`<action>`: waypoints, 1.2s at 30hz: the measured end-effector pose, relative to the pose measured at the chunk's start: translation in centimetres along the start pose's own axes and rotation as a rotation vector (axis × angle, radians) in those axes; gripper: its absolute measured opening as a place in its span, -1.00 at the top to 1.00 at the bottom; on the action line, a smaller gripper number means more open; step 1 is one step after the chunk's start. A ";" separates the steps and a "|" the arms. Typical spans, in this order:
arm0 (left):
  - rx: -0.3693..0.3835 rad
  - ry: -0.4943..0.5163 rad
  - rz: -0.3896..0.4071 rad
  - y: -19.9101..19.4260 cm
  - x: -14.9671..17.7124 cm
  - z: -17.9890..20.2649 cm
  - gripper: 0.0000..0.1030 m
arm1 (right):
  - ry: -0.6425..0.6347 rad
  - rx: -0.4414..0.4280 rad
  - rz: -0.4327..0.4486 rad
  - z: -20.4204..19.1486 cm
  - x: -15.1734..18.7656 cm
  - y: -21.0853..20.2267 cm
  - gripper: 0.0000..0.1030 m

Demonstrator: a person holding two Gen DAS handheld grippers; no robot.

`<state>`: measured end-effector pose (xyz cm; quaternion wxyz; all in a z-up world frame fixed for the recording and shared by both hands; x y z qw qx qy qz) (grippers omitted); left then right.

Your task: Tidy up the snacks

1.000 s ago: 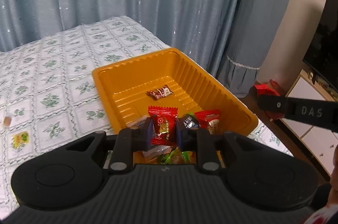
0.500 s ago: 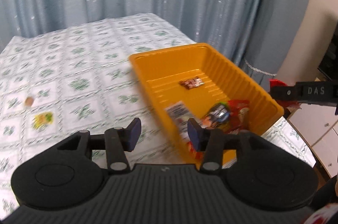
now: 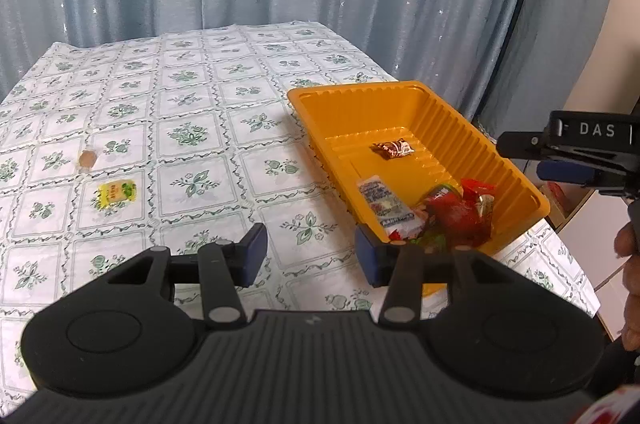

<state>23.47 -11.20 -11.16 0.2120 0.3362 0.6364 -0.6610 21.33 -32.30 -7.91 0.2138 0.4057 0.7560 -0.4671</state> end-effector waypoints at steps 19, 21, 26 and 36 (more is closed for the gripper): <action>-0.030 -0.008 0.014 -7.4 2.3 -0.1 -0.09 | -0.020 0.085 -0.021 -1.9 3.8 -7.5 -0.26; -0.036 -0.014 0.014 -8.1 2.5 -0.2 -0.09 | -0.027 0.081 -0.028 -2.2 4.0 -7.8 -0.26; -0.042 -0.023 0.022 -9.5 2.8 -0.8 -0.22 | -0.039 0.075 -0.028 -3.1 4.3 -8.6 -0.26; -0.069 -0.021 0.041 -10.9 2.7 -1.7 -0.35 | -0.063 0.063 -0.020 -4.0 4.0 -9.5 -0.26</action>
Point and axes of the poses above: each gripper's, at about its wrist camera, not at the fingertips, and y roughly the way its jaws point, z to its right, x to its underside, the point moved 8 cm from there along y, roughly the way its jaws point, and after that the axes turned 12 degrees about -x, right-handed, at the moved point
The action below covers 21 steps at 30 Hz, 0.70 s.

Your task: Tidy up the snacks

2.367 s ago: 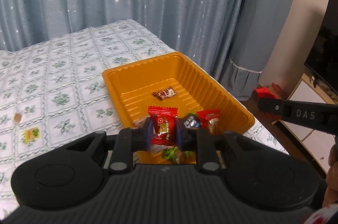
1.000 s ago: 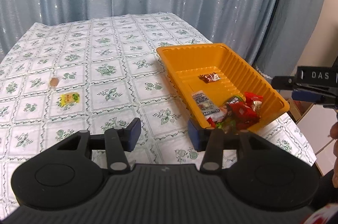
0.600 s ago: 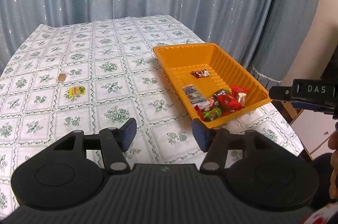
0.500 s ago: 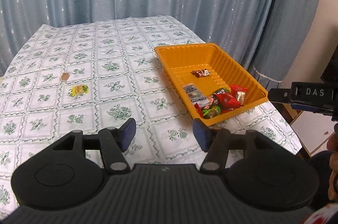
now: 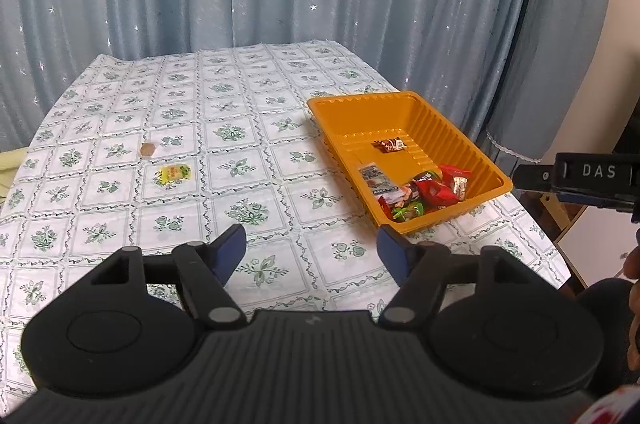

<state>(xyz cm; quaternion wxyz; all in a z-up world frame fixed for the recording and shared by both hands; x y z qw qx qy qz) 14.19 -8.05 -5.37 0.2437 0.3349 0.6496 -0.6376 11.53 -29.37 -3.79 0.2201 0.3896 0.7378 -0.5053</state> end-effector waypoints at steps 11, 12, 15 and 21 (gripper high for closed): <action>-0.007 -0.012 0.015 -0.5 -0.5 -0.7 -0.37 | -0.019 -0.005 -0.005 -0.8 0.0 0.0 -0.26; -0.010 -0.015 0.015 -0.5 -0.5 -0.8 -0.38 | -0.024 -0.006 -0.007 -1.0 0.1 0.1 -0.26; -0.015 -0.022 0.016 -0.4 -0.5 -1.3 -0.39 | -0.029 -0.014 -0.015 -1.4 0.3 0.4 -0.26; -0.041 -0.047 0.016 0.0 -0.6 -3.1 -0.43 | -0.044 -0.029 -0.030 -2.4 0.7 1.5 -0.26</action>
Point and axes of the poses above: each gripper's, at about its wrist camera, not at the fingertips, and y roughly the way its jaws point, z to its right, x to its underside, the point moved 8 cm from there along y, roughly the way its jaws point, and after that the axes turned 12 degrees about -x, right-handed, at the moved point
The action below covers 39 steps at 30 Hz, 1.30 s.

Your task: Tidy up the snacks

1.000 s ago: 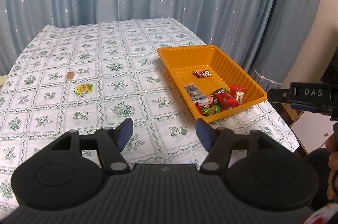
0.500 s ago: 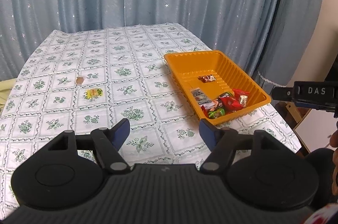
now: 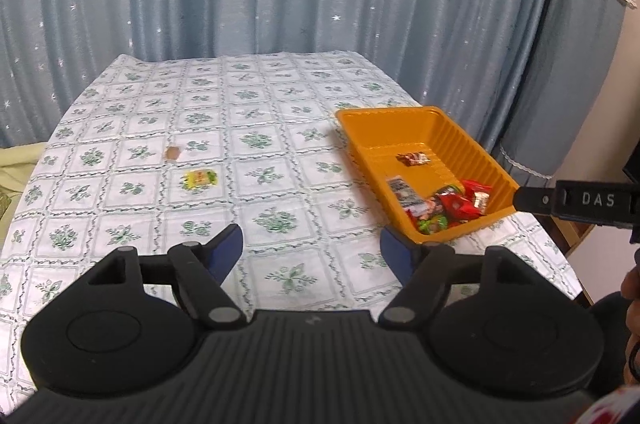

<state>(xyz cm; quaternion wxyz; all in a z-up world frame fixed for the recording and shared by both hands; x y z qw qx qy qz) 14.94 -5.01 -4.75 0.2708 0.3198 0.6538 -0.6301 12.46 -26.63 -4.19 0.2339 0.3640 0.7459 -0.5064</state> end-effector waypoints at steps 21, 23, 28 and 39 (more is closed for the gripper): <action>-0.180 -0.005 -0.018 6.1 -0.8 -11.4 -0.43 | -0.137 -0.172 -0.074 -8.6 2.2 8.9 -0.26; -0.188 0.001 -0.024 7.1 -1.0 -12.2 -0.43 | -0.159 -0.183 -0.087 -9.4 2.5 10.3 -0.26; -0.191 0.006 -0.037 9.4 -1.2 -13.5 -0.43 | -0.196 -0.205 -0.117 -11.0 3.0 13.3 -0.26; -0.180 0.023 -0.058 14.2 -1.7 -15.4 -0.43 | -0.306 -0.280 -0.164 -13.8 3.0 19.4 -0.26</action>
Point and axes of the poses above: each gripper's, at about its wrist camera, not at the fingertips, and y roughly the way its jaws point, z to its right, x to its underside, the point moved 8 cm from there along y, roughly the way its jaws point, and after that the axes turned 12 degrees about -x, right-handed, at the moved point
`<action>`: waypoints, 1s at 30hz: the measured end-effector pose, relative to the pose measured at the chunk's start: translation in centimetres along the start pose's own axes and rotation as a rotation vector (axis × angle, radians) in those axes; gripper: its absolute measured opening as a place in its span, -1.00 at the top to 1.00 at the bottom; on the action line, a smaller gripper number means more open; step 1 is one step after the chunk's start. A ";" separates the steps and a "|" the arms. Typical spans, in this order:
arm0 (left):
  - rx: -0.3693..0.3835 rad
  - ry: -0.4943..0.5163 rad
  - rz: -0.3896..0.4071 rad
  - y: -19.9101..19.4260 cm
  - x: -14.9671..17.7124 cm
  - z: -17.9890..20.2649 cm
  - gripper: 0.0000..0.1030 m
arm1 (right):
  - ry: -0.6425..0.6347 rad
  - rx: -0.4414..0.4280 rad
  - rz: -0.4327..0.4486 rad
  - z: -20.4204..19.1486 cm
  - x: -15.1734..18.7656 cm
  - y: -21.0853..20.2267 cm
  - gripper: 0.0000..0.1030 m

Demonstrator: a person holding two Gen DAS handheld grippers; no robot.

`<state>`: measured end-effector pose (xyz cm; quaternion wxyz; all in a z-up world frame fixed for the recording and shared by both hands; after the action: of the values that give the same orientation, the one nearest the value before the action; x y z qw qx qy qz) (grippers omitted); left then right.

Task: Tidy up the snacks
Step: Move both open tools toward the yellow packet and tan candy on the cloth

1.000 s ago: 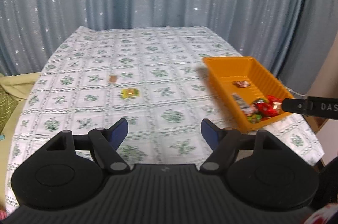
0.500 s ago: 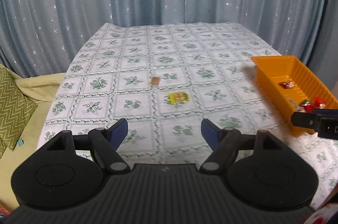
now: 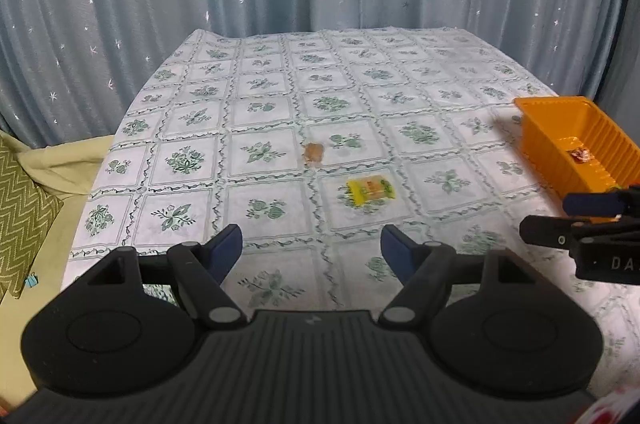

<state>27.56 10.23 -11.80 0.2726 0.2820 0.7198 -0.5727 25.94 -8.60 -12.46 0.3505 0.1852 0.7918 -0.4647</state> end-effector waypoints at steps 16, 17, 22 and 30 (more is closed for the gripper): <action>-0.022 -0.040 -0.022 7.1 -2.1 -2.6 -0.50 | -0.350 -0.127 -0.066 -1.8 -2.2 11.0 -0.24; -0.019 -0.043 -0.023 7.4 -2.2 -2.5 -0.50 | -0.370 -0.126 -0.070 -1.9 -2.2 11.7 -0.18; -0.031 -0.041 -0.033 9.2 -2.7 -3.0 -0.51 | -0.478 -0.120 -0.115 -2.1 -2.1 15.0 0.05; -0.033 -0.064 -0.044 10.0 -2.7 -3.7 -0.51 | -0.558 -0.136 -0.126 -2.0 -1.9 18.0 0.09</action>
<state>36.35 15.47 -15.91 0.2873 0.2433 0.7261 -0.5754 37.58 2.22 -21.33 0.5369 -0.0234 0.7040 -0.4643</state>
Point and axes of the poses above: each gripper's, at about its wrist camera, not at the fingertips, and y roughly the way its jaws point, z to its right, x to its underside, the point moved 8 cm from there along y, roughly the way its jaws point, and after that the axes turned 12 degrees about -x, right-handed, at the moved point
